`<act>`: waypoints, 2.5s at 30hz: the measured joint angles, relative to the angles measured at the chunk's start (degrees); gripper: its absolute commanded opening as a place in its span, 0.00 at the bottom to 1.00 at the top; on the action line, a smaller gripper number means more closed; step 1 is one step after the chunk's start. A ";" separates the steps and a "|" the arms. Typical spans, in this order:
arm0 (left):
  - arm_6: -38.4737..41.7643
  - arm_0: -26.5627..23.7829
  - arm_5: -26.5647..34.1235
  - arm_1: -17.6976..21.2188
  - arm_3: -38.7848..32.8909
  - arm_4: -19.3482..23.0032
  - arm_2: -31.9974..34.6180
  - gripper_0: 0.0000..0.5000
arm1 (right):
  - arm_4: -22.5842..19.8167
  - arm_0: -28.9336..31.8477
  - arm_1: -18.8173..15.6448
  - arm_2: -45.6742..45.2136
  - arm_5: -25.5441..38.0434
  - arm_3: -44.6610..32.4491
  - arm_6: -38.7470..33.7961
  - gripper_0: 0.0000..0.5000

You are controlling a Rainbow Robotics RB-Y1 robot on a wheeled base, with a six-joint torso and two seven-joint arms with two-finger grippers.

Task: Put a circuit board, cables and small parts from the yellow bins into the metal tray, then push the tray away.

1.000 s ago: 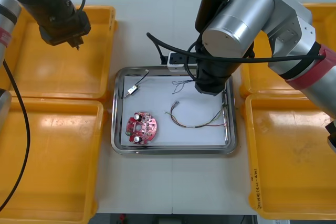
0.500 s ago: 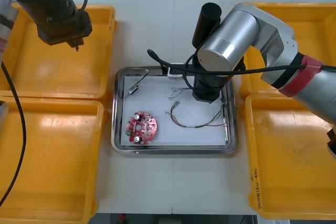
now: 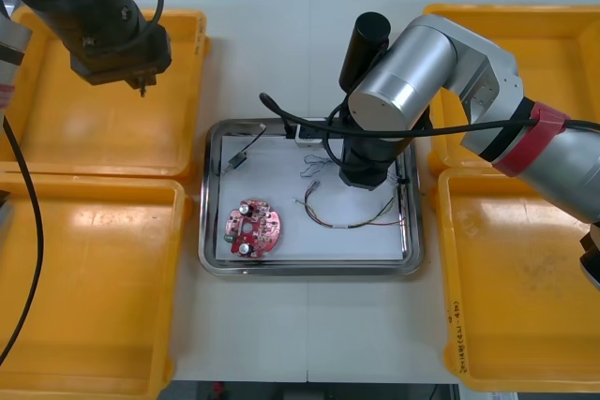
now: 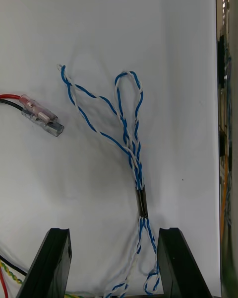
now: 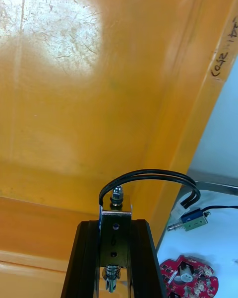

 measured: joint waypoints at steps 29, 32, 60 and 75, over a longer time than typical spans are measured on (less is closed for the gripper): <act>0.05 0.01 0.59 -0.44 -3.97 2.05 0.00 0.00 | 3.69 -0.06 4.27 -18.67 24.56 -5.23 -0.37 1.00; 0.05 0.01 0.60 -0.49 -4.09 2.14 0.00 0.00 | 6.05 -0.06 4.27 -20.77 24.56 -6.97 -0.38 1.00; 0.41 0.12 0.63 -5.55 -7.37 0.60 -2.30 0.00 | 8.89 6.27 -4.88 -35.54 24.81 -19.26 -4.41 1.00; 11.84 0.15 -0.20 -8.64 -8.87 -1.57 -10.39 0.00 | 7.13 18.39 -8.34 -52.96 24.82 -25.56 -5.23 1.00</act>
